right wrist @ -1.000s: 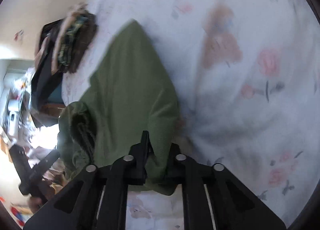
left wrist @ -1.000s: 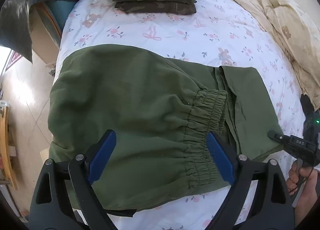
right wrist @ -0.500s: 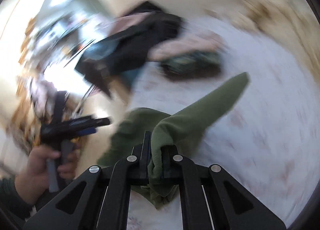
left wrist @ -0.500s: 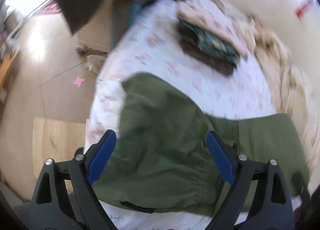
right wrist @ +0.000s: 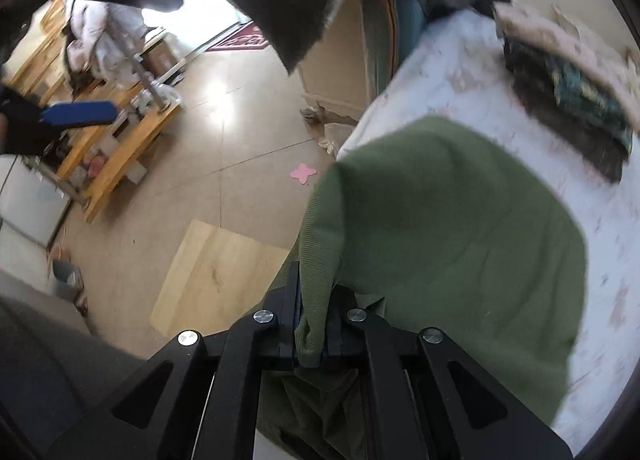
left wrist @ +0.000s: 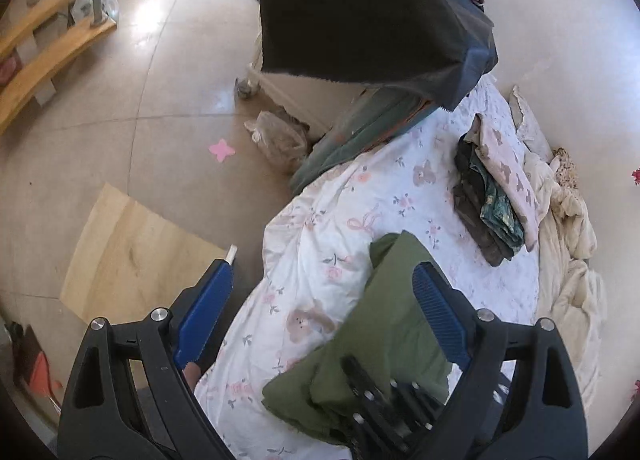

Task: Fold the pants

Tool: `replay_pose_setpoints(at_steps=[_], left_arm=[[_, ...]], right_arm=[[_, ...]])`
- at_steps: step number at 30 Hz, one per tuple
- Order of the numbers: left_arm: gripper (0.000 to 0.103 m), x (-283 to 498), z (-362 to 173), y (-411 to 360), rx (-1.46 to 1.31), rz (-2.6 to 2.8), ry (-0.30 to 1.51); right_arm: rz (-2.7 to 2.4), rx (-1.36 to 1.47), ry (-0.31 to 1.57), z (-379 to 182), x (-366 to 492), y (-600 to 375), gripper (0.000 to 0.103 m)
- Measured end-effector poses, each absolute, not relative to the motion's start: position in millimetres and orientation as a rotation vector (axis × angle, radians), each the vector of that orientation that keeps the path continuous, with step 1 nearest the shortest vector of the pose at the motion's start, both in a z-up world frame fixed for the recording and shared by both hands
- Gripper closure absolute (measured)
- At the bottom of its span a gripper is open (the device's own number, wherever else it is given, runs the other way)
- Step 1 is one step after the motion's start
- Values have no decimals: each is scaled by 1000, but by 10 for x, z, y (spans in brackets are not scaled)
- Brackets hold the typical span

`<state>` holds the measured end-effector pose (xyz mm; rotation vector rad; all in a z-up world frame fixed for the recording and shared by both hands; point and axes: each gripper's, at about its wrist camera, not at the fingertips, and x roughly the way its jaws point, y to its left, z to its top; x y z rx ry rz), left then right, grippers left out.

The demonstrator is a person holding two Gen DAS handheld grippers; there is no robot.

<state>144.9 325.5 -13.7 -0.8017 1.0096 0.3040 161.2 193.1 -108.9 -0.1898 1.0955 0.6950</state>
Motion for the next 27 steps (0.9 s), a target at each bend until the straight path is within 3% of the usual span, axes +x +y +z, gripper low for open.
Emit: replay_pose_setpoints(at_steps=[1,2,5,10,15,22,27], left_arm=[[13,1458,-141,3229,-787,296,1015],[13,1468,-127,3198,-774,291,1018],[13,1517,-102,3103,-755,252,1029],[13,1626,-171,2919,-723,198,1090],[13,1696,-278,2590,-674,124,1160],[13,1789,-383,2317,-646,75,1211],[13,1773,-534,2213,-570,35,1276]], right_arm=[[690,-172,1104,-1112,1609,1931,90],[701,-149,1111,-1116,1618,1918,82],[829,-74,1141,-1039,1497,1884,41],[1017,-40,1208,-930,1064,1519,39],[993,163,1138,-672,951,809,34],[1034,277,1171,-780,1102,885,33],[935,357,1034,-554,1012,190,33]])
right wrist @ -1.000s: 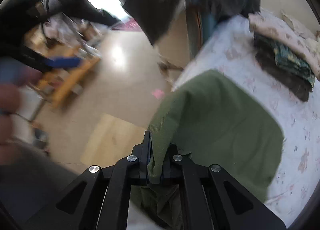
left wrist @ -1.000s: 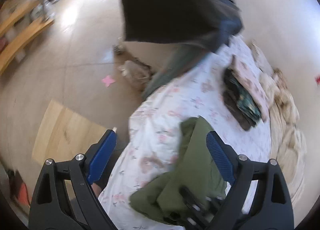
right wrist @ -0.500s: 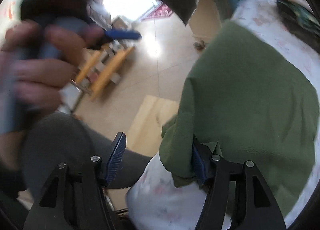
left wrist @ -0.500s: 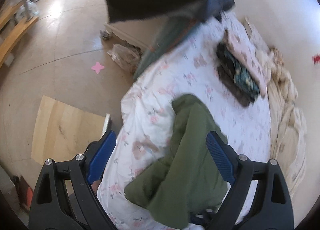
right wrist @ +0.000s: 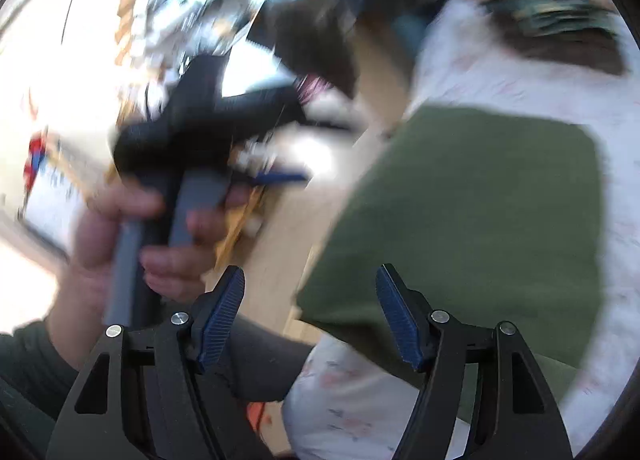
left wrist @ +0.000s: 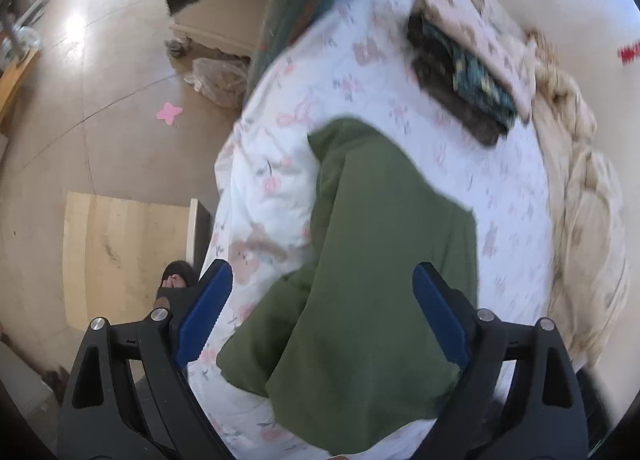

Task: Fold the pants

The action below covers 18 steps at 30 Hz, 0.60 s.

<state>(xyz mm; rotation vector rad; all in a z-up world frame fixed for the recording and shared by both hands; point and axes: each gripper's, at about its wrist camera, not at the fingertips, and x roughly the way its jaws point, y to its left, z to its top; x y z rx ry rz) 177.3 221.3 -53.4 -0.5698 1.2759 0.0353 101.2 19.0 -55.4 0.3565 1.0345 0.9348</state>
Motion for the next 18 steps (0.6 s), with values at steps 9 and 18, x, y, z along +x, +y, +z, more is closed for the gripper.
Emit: replay_pose_setpoints(at_steps=[9,18], left_arm=[[12,1971,-1258,1825,-335,-15,1515],[47,2009,-1554,1785,-284,-152,1519]], right_arm=[[478,803,1201,-1572,1607,-1331,10],[658,914,1273,-2258,1832,-833,18]])
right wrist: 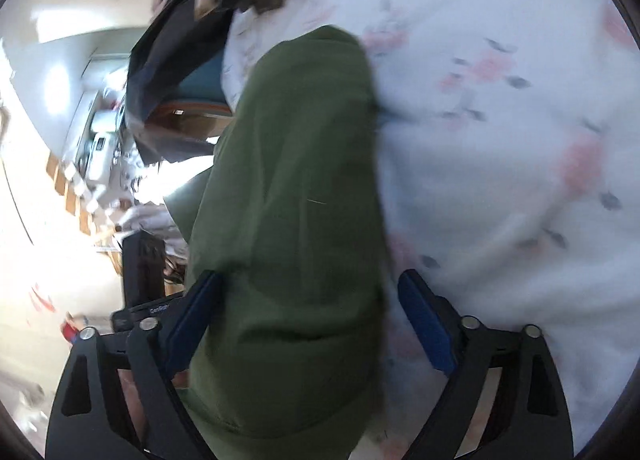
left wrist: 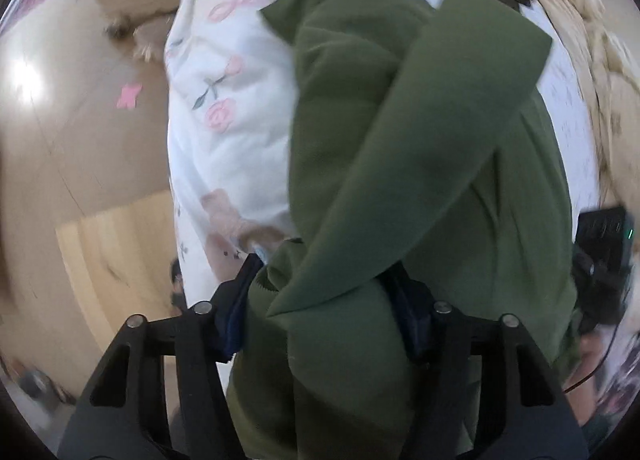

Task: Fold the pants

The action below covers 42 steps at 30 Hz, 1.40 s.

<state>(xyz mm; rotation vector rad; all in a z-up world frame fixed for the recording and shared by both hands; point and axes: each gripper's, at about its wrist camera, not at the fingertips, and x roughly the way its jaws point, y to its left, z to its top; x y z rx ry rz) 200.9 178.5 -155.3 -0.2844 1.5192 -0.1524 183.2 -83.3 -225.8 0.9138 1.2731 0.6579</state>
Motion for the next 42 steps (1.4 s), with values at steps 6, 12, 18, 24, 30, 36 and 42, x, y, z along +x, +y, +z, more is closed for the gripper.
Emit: replay_pose_setpoints(at_steps=[6,12,18,24,30,36,42], left_arm=[[88,1953,-1377,1667,-229,-135,1485],[92,1654,-746,1376,-263,-206,1311],[93,1229,-683,979,-491,-229,1255],[92,648,-391,66,-634,-236,937],[91,925,-945,-675,-633,-260,1111],[69,953,-1351,-950,-560,-228,1284],[30,889,-1082,-583,-525,-211,1333]], right_arm=[[670,741,1244,-2040,1870,-715,53],[756,523,1158,-1319,1921,-811,76],[783,305,1144,-777,2040,-1036,80],[851,-74,1183,-392,2462,-1228,80],[874,-420,1316,-705,2730,-1286,80],[703,-466,1410,-1321,2743,-1745,54],[443,-247,1283,-962,2747,-2481,51]])
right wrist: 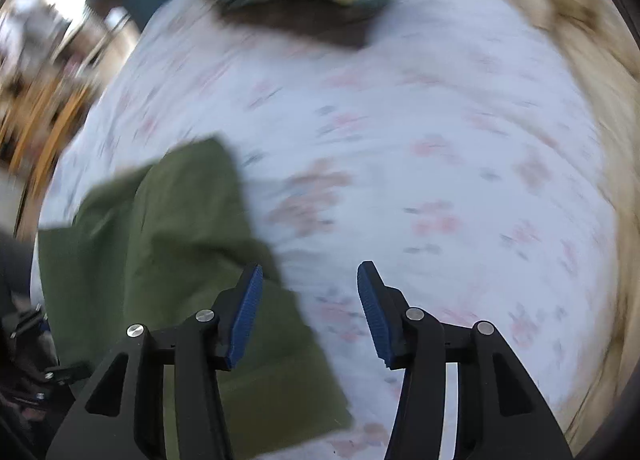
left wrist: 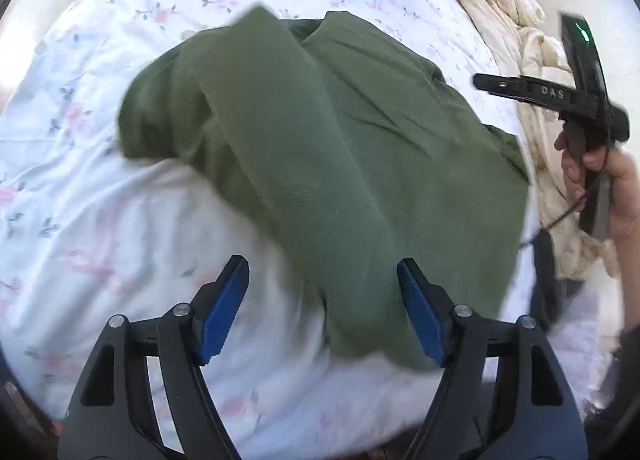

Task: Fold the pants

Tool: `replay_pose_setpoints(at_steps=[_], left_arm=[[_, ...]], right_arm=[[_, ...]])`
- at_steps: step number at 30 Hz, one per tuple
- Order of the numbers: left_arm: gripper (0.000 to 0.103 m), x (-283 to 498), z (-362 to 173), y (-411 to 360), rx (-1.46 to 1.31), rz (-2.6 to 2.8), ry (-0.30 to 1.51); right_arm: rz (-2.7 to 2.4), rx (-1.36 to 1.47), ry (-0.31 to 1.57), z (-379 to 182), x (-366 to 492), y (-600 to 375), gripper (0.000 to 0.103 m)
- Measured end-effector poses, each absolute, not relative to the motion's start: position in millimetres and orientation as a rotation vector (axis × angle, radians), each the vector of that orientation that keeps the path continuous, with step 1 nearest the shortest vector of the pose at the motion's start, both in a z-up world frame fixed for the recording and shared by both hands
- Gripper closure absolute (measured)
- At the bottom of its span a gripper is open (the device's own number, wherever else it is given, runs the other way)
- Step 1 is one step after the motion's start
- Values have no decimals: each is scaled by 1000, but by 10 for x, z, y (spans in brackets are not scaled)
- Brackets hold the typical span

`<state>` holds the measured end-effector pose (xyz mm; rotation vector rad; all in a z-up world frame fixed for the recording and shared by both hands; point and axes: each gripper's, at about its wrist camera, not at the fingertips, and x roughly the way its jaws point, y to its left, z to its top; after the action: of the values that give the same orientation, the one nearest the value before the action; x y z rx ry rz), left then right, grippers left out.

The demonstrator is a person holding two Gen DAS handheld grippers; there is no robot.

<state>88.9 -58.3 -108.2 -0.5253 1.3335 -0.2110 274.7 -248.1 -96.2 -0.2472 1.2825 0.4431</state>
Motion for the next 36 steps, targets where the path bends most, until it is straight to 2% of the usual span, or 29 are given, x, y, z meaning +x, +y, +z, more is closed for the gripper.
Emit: replay_pose_setpoints(at_steps=[2,4,6,7,8,13,15,20,25,27,30,31,32,33,34,35,36], left_arm=[[30,886,-919,-374,-503,-224,1342],[27,910,-763,-180,-473,-229,1308],[11,1179,-639,19,-429,-226,1270],[0,1350,-599,132,-396,-219,1258],[0,1557,-593,188,-365,-230,1268],[0,2416,-839,8,-223,-468,1376],[0,2574,-966,-166,-164,-543,1404],[0,2751,-1530,-607,-29,-594,1502],[1,2647,-1630,-830,45,-726,1497],[4,2640,-1649,-867,74,-736,1480],[17,2666,-1718,-828,50,-737,1478],[34,2674,-1708,-825,55,-743,1468],[65,2684,-1691,-799,45,-748,1465],[77,2712,-1684,-764,13,-747,1471],[88,2728,-1658,-723,-49,-747,1481],[91,2701,-1580,-715,-75,-768,1464],[92,2683,-1512,-730,-53,-788,1428]], right_arm=[[379,-154,1240,-790,2628,-2656,48],[335,20,1206,-659,2435,-2825,38],[348,229,1169,-585,2148,-2961,18],[336,297,1159,-596,2020,-3000,14],[316,353,1159,-624,1890,-3035,12],[186,719,1167,-948,1219,-3157,8],[180,808,1168,-1124,1091,-3117,3],[168,880,1261,-1732,1125,-2933,3],[186,923,1293,-2116,1189,-2873,3],[232,918,1293,-2186,1254,-2800,5],[279,821,1291,-2174,1379,-2652,14],[283,802,1283,-2174,1395,-2626,17],[279,777,1270,-2174,1400,-2610,29],[279,765,1261,-2165,1391,-2608,47],[300,764,1252,-2147,1384,-2603,54],[326,758,1240,-2105,1377,-2591,66],[356,725,1220,-2013,1378,-2556,72]])
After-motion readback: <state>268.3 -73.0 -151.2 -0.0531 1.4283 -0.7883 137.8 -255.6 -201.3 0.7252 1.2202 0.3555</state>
